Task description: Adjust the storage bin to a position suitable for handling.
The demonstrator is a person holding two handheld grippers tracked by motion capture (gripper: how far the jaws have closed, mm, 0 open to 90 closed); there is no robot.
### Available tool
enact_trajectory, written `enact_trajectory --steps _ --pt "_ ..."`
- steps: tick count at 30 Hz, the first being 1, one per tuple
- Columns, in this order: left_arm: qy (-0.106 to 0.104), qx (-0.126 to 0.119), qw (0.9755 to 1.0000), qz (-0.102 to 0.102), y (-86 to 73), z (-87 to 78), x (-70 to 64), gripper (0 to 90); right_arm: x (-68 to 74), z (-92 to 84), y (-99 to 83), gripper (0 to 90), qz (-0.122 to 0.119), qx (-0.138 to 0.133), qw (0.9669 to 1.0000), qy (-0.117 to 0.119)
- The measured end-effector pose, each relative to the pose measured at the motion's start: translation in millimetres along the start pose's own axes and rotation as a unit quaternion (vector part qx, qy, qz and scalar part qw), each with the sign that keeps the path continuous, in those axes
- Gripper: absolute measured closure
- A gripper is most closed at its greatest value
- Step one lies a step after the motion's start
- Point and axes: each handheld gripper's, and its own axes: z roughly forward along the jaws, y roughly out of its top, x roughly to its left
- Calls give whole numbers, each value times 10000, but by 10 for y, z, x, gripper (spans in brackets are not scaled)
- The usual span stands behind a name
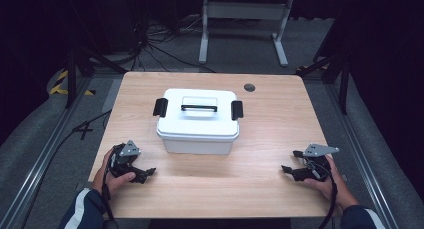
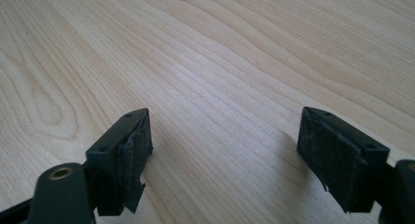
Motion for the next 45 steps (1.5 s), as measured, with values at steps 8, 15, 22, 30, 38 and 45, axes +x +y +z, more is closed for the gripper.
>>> enact_trajectory --steps 8,15,22,30,38,45 --pt "-5 -9 10000 -35 -2 2 -5 0 -1 2 0 197 0 1 10000 2" --pt "-10 5 10000 28 2 0 6 0 -18 3 37 179 -33 161 9999 -9" --pt "-11 4 10000 23 2 0 5 0 3 -17 110 244 -185 367 9992 -20" --pt "-11 4 10000 28 2 1 6 0 2 -65 262 284 -319 397 9985 211" --pt "23 -32 10000 -38 -4 2 -5 1 -64 -107 524 305 -370 223 9990 138" --pt "21 -25 10000 -36 -3 2 -3 0 -92 -154 777 333 -597 44 9981 146"
